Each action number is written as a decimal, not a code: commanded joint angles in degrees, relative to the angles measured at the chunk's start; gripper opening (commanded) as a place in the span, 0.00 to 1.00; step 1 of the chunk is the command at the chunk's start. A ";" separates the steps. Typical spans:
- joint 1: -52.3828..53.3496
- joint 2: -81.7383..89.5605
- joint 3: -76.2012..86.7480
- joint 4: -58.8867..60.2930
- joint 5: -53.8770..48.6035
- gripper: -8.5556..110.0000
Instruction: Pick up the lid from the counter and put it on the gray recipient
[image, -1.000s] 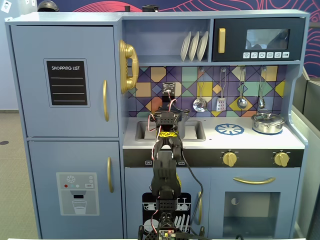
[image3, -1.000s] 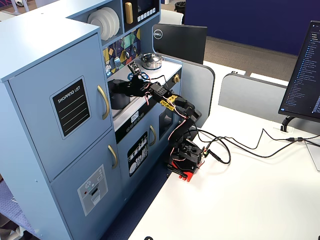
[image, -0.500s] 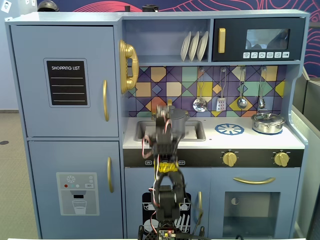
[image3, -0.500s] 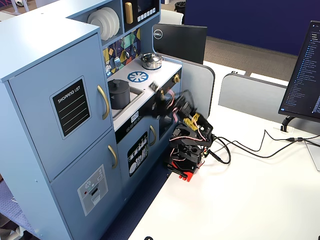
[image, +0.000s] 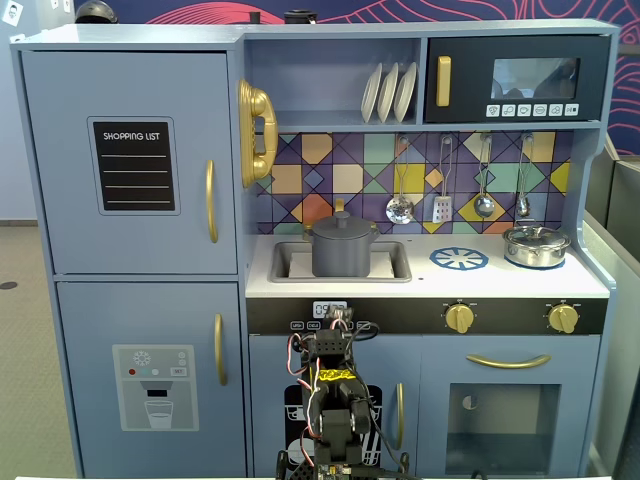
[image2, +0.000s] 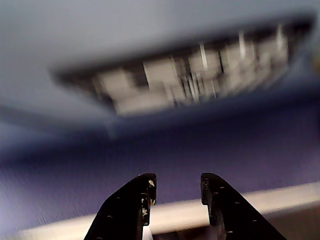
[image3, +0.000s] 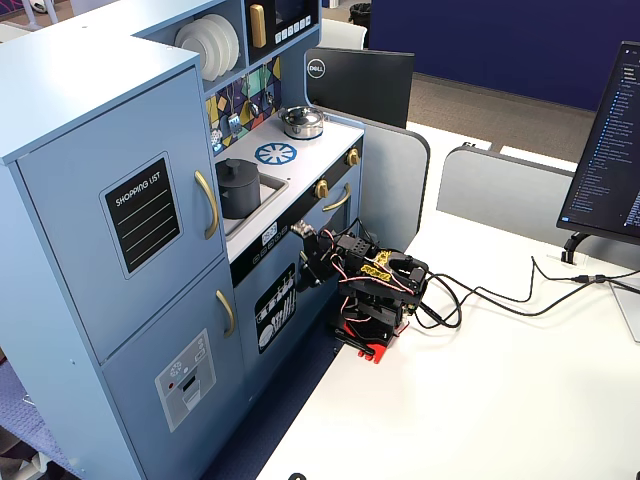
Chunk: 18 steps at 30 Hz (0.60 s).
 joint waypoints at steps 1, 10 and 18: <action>2.02 1.23 -0.26 7.82 -1.85 0.07; 4.04 1.32 -0.18 21.53 -8.88 0.09; 4.31 1.32 -0.18 26.19 -9.58 0.11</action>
